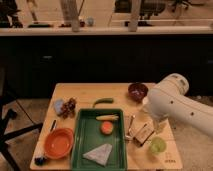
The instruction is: Place pepper in red bowl
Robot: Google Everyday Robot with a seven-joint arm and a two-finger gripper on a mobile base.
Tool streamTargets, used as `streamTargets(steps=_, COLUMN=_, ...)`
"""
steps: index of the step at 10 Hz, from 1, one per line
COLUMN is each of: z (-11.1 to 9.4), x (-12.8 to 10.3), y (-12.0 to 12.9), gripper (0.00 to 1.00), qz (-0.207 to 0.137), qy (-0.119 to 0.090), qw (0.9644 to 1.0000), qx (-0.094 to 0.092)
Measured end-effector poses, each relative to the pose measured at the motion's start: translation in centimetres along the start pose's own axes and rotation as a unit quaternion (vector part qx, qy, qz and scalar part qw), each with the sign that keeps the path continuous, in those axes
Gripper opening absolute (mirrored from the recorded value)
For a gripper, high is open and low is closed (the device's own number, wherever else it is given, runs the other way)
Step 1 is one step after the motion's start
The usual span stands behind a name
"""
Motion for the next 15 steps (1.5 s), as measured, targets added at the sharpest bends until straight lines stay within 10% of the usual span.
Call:
streamTargets(steps=6, z=1.0, x=0.5, y=-6.9, gripper=0.8, qz=0.051, qy=-0.046, qw=0.9974, qx=0.023)
streamTargets(steps=15, z=2.5, x=-6.7, y=-14.8, gripper=0.8, qz=0.046, qy=-0.066, qw=0.9953, qx=0.054)
